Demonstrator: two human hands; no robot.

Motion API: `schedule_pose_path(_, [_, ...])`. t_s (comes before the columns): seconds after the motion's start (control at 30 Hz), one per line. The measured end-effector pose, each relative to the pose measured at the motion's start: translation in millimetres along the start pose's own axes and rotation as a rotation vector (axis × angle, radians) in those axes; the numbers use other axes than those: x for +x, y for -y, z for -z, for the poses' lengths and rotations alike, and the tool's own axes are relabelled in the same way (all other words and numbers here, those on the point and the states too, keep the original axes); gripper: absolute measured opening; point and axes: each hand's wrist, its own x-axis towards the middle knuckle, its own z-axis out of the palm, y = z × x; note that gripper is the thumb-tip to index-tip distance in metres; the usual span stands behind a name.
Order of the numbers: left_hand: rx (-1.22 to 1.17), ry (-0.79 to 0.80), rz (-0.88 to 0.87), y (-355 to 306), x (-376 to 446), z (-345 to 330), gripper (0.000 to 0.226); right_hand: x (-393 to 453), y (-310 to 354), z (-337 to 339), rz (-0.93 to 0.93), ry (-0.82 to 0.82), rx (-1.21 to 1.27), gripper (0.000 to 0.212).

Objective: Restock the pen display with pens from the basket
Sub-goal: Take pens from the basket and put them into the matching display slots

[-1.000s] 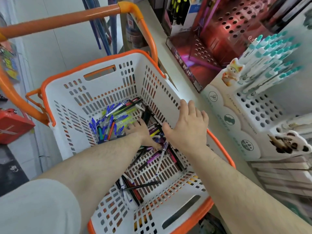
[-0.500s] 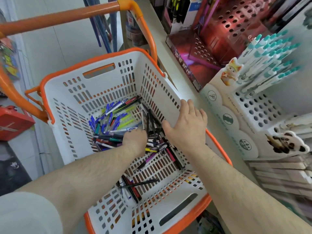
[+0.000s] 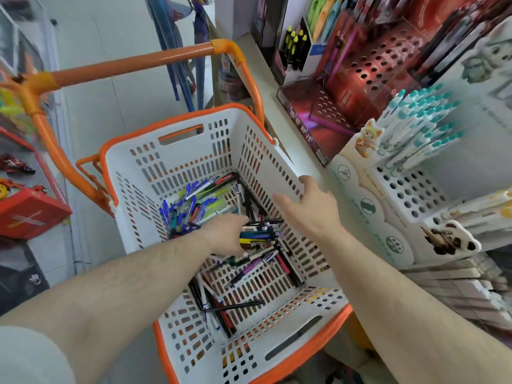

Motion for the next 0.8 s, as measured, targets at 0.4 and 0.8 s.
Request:
schedule_pose_path(0.4, [-1.325,-0.436,0.246,-2,-30,18,0.013,-55,5,-14,-0.194,-0.1,0.567,0.006])
schedule_pose_path(0.8, [-2.147,-0.377,0.099,-25,-47,33,0.011,-78,14,-49,-0.246,0.54,0.724,0.04])
